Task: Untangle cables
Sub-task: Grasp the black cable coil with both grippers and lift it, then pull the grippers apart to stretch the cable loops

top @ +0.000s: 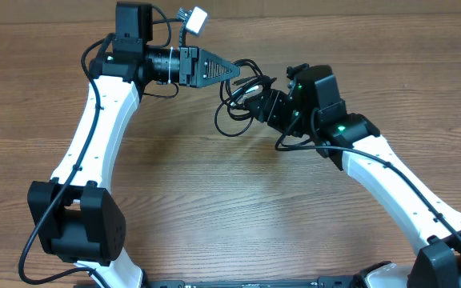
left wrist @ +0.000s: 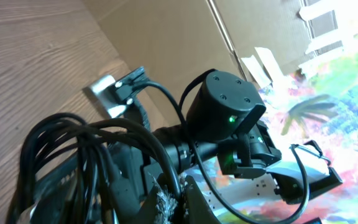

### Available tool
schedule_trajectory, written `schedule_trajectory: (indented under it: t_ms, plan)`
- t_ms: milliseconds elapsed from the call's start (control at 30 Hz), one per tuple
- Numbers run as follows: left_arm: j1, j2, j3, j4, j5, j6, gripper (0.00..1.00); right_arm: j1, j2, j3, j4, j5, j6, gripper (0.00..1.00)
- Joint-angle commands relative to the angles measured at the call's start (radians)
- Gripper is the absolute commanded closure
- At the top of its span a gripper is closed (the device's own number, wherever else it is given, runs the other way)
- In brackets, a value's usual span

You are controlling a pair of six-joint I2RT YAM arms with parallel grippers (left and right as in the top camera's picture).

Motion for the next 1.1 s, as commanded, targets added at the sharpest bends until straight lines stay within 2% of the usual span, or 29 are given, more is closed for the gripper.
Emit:
schedule_trajectory:
  t_ms: [0, 133, 267, 467, 567, 633, 1067]
  plan:
    - [0.021, -0.008, 0.011, 0.006, -0.037, -0.02, 0.96, -0.044, -0.056, 0.001, -0.014, -0.063, -0.036, 0.46]
    - [0.021, -0.008, 0.011, -0.001, -0.162, -0.033, 0.96, -0.082, -0.139, 0.001, 0.017, -0.205, 0.049, 0.46]
    - [0.019, -0.008, 0.011, -0.001, -0.175, -0.035, 0.96, -0.101, -0.183, 0.001, 0.076, -0.204, 0.192, 0.48]
    - [-0.002, -0.008, 0.011, 0.0, -0.176, -0.034, 0.96, -0.047, -0.111, 0.001, 0.137, -0.116, 0.37, 0.5]
    - [-0.006, -0.008, 0.011, 0.0, -0.176, -0.034, 0.96, -0.034, -0.054, 0.001, 0.22, -0.13, 0.414, 0.5]
    - [-0.006, -0.008, 0.011, -0.001, -0.174, -0.035, 0.96, -0.027, -0.018, 0.001, 0.29, -0.141, 0.447, 0.43]
    - [-0.057, -0.008, 0.011, -0.001, -0.172, -0.038, 0.96, -0.027, 0.034, 0.001, 0.366, -0.097, 0.489, 0.41]
